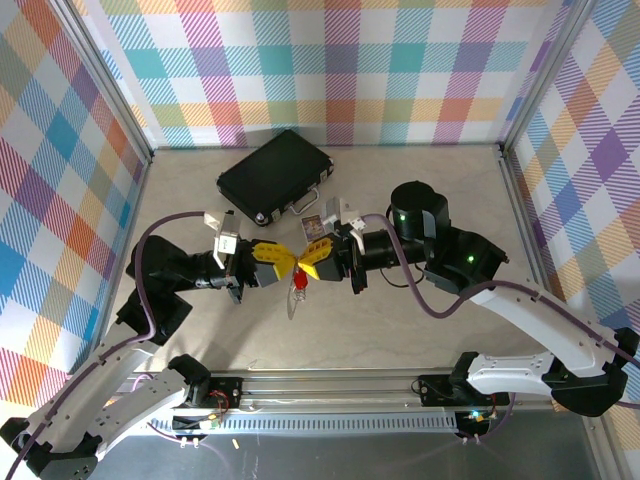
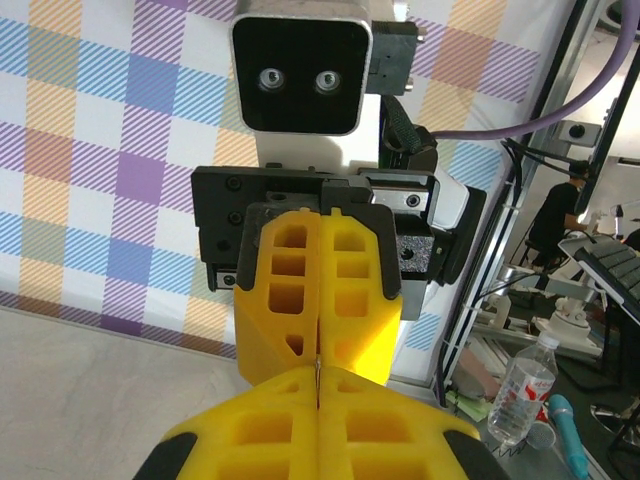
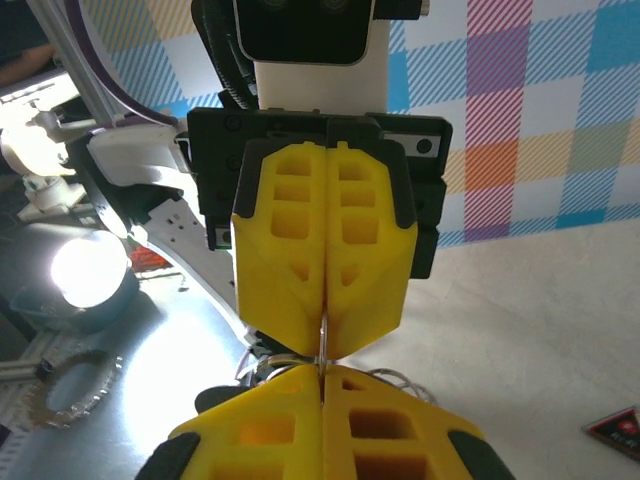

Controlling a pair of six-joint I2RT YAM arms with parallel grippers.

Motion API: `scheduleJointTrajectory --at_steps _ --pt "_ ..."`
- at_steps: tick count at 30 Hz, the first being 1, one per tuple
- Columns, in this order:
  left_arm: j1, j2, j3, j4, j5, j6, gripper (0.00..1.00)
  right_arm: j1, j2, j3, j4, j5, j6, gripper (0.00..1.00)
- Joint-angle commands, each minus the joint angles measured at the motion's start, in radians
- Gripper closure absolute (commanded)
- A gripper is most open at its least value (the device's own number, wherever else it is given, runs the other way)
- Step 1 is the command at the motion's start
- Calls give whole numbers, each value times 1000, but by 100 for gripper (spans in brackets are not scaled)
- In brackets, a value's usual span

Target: Put the keys on the keyring

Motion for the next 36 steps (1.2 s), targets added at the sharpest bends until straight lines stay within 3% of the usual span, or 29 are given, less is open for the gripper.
scheduleJointTrajectory --at_steps 1,4,10,18,24,36 --pt "-9 -19 -10 51 -3 -3 100 3 12 40 -22 1 -7 100" --pt "-9 -19 9 -38 -16 44 100 3 24 82 -105 20 -46 100" --pt "-9 16 129 -367 -62 248 80 2 57 204 -344 79 -211 100" --pt "-9 98 285 -701 -63 433 78 19 141 359 -602 172 -373 100" --pt "-8 131 332 -758 -41 459 77 42 203 445 -705 231 -436 100" --pt "-10 165 336 -799 0 492 74 65 243 484 -712 227 -447 100"
